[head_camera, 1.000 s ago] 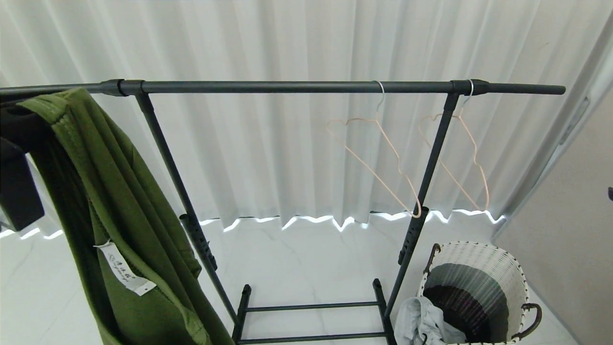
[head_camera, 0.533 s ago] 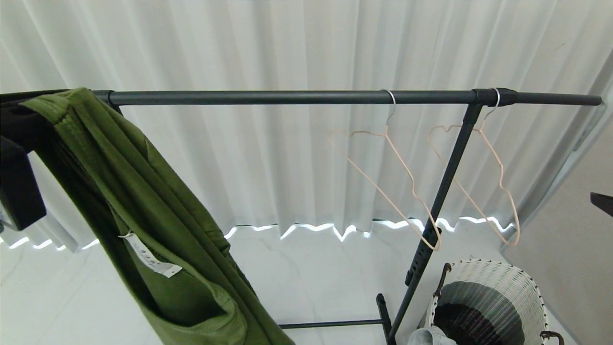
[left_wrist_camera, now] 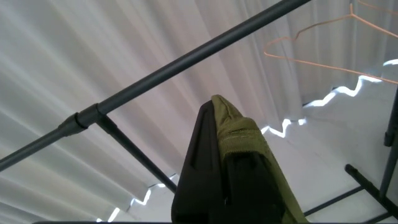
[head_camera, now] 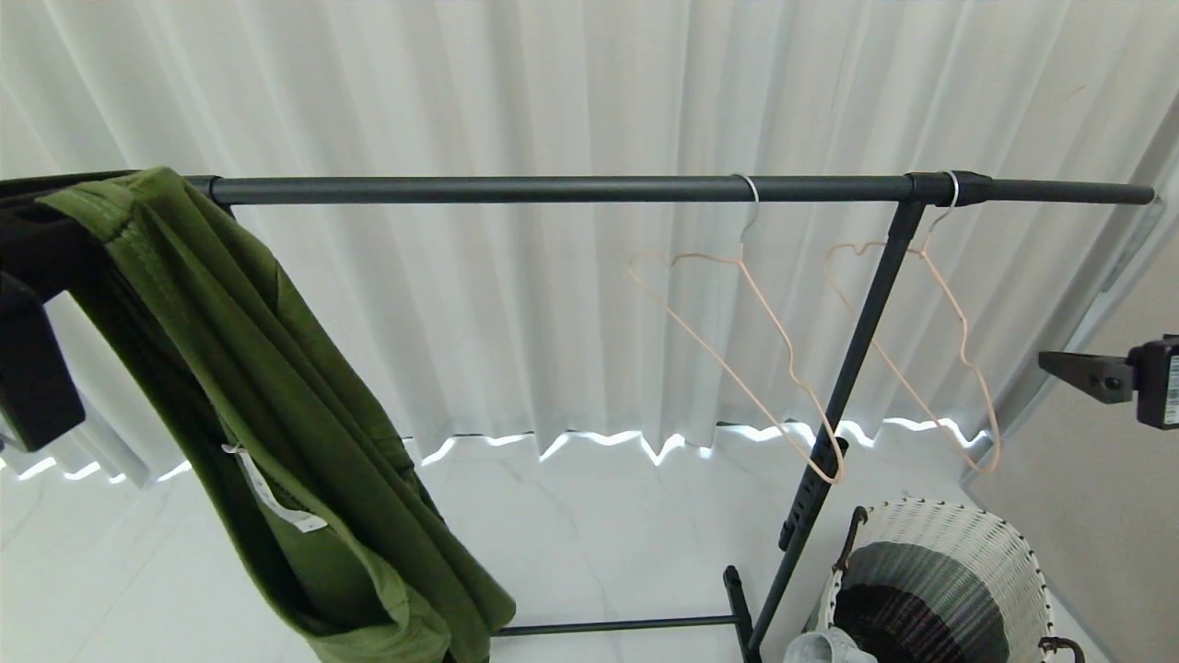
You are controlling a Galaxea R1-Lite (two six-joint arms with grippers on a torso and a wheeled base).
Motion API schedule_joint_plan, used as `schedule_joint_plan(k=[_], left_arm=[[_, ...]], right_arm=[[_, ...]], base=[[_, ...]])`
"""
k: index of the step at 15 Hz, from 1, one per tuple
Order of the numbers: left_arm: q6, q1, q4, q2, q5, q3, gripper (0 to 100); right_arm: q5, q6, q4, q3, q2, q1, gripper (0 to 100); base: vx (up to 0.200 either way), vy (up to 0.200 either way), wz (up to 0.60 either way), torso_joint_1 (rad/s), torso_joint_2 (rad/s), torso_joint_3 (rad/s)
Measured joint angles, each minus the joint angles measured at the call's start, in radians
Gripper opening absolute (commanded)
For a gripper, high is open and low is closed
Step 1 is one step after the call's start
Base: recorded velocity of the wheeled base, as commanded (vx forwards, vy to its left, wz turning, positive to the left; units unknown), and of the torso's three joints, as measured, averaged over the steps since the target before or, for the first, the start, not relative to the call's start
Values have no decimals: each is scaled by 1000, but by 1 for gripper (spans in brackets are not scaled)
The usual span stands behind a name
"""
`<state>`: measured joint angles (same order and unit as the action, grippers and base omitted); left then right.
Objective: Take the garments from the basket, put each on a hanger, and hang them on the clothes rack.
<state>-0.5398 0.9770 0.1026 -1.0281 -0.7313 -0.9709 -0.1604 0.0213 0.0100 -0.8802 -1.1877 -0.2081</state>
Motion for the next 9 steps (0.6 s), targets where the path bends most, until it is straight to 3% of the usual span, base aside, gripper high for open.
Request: schedule_joint_plan(k=[9], left_arm=[[2,-3,0,8,0,39,0]], right_arm=[[-2,-153,-30,-241,-399,-1,100]], base=[[0,0,0,0,0,0]])
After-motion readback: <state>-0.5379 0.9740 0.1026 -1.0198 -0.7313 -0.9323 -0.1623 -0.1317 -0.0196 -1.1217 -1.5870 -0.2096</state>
